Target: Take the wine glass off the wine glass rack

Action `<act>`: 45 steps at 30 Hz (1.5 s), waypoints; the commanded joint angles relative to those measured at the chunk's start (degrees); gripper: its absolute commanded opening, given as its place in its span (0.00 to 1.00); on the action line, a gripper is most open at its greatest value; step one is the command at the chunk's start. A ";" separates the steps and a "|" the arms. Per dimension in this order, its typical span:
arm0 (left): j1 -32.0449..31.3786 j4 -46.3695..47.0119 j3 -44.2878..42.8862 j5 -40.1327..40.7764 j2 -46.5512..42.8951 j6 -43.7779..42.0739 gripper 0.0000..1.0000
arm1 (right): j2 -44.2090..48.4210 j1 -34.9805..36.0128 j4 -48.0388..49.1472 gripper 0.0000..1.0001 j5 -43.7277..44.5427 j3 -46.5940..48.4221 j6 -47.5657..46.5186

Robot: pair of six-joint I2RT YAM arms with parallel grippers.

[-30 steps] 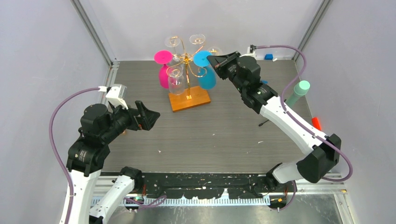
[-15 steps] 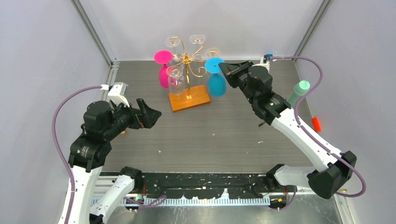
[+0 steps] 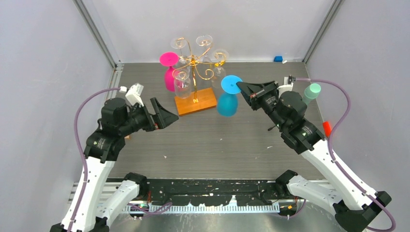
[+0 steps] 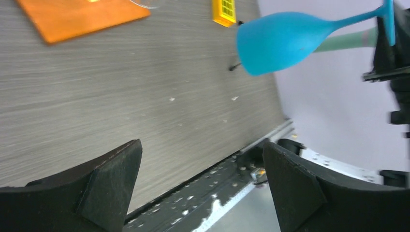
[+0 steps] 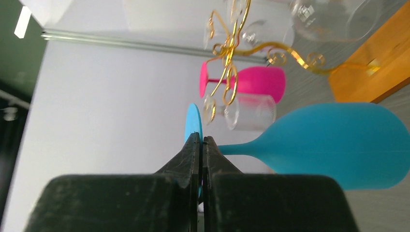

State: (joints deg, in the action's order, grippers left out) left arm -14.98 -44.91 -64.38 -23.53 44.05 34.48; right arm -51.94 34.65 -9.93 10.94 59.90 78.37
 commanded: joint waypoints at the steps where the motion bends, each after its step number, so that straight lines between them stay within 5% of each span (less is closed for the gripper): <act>1: 0.13 18.12 7.69 -11.90 -1.91 16.59 0.99 | 1.91 -0.11 10.14 0.00 -11.03 -5.37 10.68; 7: -0.28 27.56 14.11 -11.81 -3.92 28.18 0.99 | 3.49 -0.11 22.74 0.00 -19.54 -12.43 22.11; 17: -3.19 45.84 22.94 -11.70 -3.16 48.08 0.98 | 4.41 -0.09 39.97 0.00 -21.94 -17.13 32.44; 26: -6.78 60.17 22.45 -11.53 -0.56 58.98 0.99 | 3.73 -0.03 39.90 0.00 -23.16 -15.55 32.85; 39: -11.10 67.96 19.41 -9.71 -1.27 65.76 0.73 | 0.70 -0.03 40.42 0.00 -24.97 -12.13 32.88; 45: -11.52 78.30 19.49 -9.72 0.49 69.98 0.43 | 0.15 0.06 40.60 0.00 -25.29 -11.66 33.09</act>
State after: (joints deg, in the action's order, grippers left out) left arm -25.87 21.61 -42.17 -33.50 43.99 100.90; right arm -51.03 34.65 29.89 -13.17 46.52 110.04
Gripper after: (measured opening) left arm 0.511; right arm 0.040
